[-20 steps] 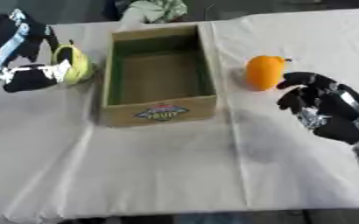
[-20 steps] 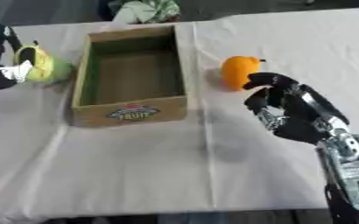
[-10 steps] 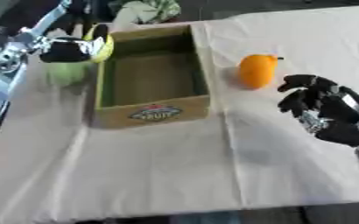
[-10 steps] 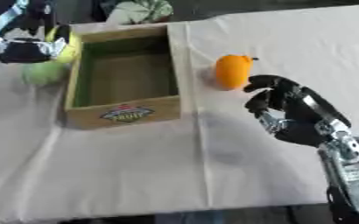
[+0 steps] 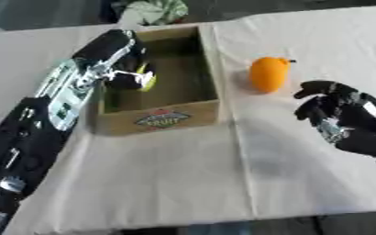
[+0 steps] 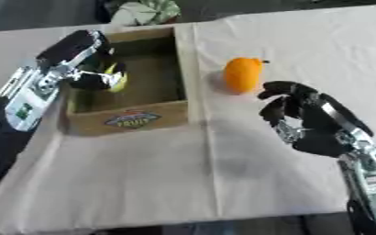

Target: Pick up objects on the table and place them in the box.

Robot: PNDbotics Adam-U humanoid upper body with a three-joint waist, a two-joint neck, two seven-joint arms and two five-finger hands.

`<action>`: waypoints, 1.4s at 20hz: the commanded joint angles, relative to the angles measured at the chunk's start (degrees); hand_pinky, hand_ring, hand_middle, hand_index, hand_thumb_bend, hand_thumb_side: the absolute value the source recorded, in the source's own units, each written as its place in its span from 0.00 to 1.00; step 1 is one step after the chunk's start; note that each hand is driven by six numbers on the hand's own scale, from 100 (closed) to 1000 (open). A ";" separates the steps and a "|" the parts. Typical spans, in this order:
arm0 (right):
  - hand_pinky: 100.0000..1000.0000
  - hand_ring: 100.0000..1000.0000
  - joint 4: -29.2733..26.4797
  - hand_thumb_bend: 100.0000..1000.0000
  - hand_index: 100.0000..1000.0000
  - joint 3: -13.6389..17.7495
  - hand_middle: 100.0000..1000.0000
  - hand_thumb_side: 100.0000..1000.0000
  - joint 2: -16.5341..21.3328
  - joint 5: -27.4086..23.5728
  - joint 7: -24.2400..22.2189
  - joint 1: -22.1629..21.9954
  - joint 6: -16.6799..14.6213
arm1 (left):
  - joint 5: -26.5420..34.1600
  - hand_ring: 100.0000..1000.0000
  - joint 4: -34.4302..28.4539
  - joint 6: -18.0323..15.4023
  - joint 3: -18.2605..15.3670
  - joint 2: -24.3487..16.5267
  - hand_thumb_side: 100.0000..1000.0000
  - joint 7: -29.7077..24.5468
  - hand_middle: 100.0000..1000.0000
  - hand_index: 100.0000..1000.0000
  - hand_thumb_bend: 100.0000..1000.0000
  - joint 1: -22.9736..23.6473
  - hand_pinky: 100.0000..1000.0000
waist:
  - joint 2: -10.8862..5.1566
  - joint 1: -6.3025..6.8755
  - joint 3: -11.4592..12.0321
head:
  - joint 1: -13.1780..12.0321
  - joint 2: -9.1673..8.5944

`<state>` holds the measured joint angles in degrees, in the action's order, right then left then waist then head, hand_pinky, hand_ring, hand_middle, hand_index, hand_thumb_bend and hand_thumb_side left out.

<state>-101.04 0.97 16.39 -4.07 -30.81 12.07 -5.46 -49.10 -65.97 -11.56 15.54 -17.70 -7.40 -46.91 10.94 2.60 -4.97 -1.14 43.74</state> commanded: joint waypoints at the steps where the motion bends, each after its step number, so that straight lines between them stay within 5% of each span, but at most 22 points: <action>1: 0.60 0.60 -0.53 0.00 0.84 -0.02 0.70 0.15 0.61 -0.20 -0.22 0.48 -0.08 | -1.12 0.47 1.26 0.63 -1.16 0.22 0.10 3.52 0.37 0.55 0.00 -0.92 0.52 | -0.79 -0.11 -0.03 | -0.11 -0.32; 5: 0.60 0.60 -0.49 0.00 0.84 0.07 0.70 0.15 0.46 -0.15 -0.19 0.43 0.04 | 0.24 0.65 0.25 1.72 -1.67 -0.15 0.46 5.84 0.59 0.75 0.18 0.02 0.64 | -0.84 -0.04 0.18 | 0.05 -0.37; 8: 0.60 0.60 -0.49 0.00 0.84 0.15 0.70 0.15 0.36 -0.13 -0.21 0.40 0.14 | 2.61 0.70 -3.47 2.82 -2.09 -1.52 0.54 5.76 0.66 0.79 0.22 0.89 0.67 | -0.93 -0.02 0.44 | 0.22 -0.34; 17: 0.60 0.60 -0.41 0.00 0.84 0.59 0.70 0.15 0.36 -0.13 0.11 0.05 0.27 | 10.58 0.74 -21.03 6.79 -5.28 -9.31 0.54 -5.30 0.72 0.83 0.20 4.90 0.71 | -1.38 -0.11 1.64 | 0.80 -0.48; 20: 0.60 0.60 -0.38 0.00 0.84 0.79 0.70 0.15 0.37 -0.20 0.26 -0.02 0.30 | 12.22 0.71 -24.10 9.14 -8.91 -13.28 0.48 -5.57 0.69 0.82 0.16 7.07 0.70 | -1.55 -0.22 2.63 | 0.58 -0.39; 28: 0.60 0.60 -0.37 0.00 0.84 0.96 0.70 0.15 0.58 -0.16 0.46 -0.15 0.31 | 10.03 0.72 -18.88 11.70 -11.87 -19.58 0.42 -6.46 0.71 0.83 0.18 9.87 0.71 | -1.51 -0.22 3.57 | 0.60 0.27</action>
<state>-100.72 1.42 16.34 -4.07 -30.46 11.55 -5.07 -38.56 -85.45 -0.24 4.71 -34.65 -13.98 -36.37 10.26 2.40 -1.47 -0.51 43.81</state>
